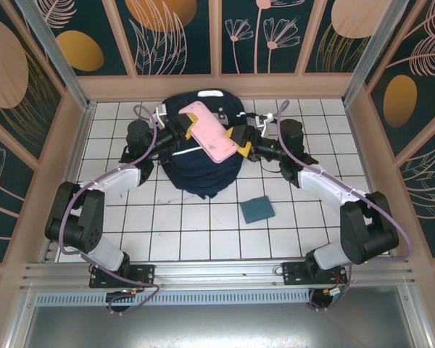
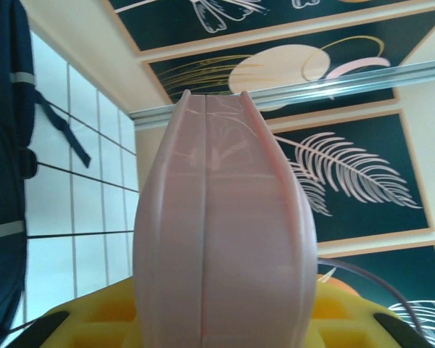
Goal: Pack the student bag
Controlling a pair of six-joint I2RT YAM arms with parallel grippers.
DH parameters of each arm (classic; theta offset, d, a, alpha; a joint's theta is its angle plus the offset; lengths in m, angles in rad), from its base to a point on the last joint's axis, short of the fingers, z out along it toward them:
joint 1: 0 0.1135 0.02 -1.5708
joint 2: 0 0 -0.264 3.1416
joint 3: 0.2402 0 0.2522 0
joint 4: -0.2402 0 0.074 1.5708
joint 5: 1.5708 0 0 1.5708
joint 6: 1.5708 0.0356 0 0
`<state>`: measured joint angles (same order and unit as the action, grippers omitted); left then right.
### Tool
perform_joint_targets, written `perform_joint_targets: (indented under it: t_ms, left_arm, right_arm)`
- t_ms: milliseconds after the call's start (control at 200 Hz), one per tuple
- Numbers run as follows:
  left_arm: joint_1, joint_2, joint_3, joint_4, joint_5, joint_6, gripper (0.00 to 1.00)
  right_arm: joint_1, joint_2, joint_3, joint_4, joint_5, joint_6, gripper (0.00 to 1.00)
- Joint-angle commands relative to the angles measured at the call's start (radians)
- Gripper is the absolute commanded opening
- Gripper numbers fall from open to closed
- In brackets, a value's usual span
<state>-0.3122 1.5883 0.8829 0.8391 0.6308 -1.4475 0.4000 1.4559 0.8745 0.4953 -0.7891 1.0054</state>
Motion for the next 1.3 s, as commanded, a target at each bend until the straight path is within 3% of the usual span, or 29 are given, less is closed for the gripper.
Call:
perform_joint_targets:
  t_ms: [0,470,615,715,815,935,1100,1290]
  left_arm:
    - [0.002,-0.029,-0.013,0.182,-0.006,-0.108,0.27]
    - [0.002,-0.027,-0.021,0.221,-0.035,-0.135,0.32]
    - [0.002,-0.038,-0.022,0.145,-0.051,-0.076,0.42]
    - [0.002,-0.056,-0.025,0.059,-0.064,-0.009,0.64]
    - [0.002,-0.088,-0.027,-0.085,-0.087,0.097,0.79]
    - [0.002,-0.137,-0.020,-0.325,-0.156,0.294,0.89]
    - [0.001,-0.185,0.012,-0.612,-0.264,0.552,0.93]
    - [-0.024,-0.200,0.048,-0.750,-0.312,0.714,0.96]
  right_arm:
    - [0.008,0.019,-0.019,0.260,-0.097,0.158,0.93]
    - [0.036,0.056,0.010,0.339,-0.084,0.294,0.49]
    - [0.034,0.050,0.022,0.291,-0.072,0.275,0.32]
    - [0.030,0.035,0.037,0.207,-0.035,0.222,0.25]
    - [0.020,0.016,0.057,0.105,0.011,0.142,0.22]
    - [-0.001,0.005,0.099,-0.067,0.088,0.023,0.20]
    - [-0.034,-0.011,0.122,-0.221,0.195,-0.093,0.19]
    - [-0.084,-0.005,0.121,-0.279,0.202,-0.136,0.19]
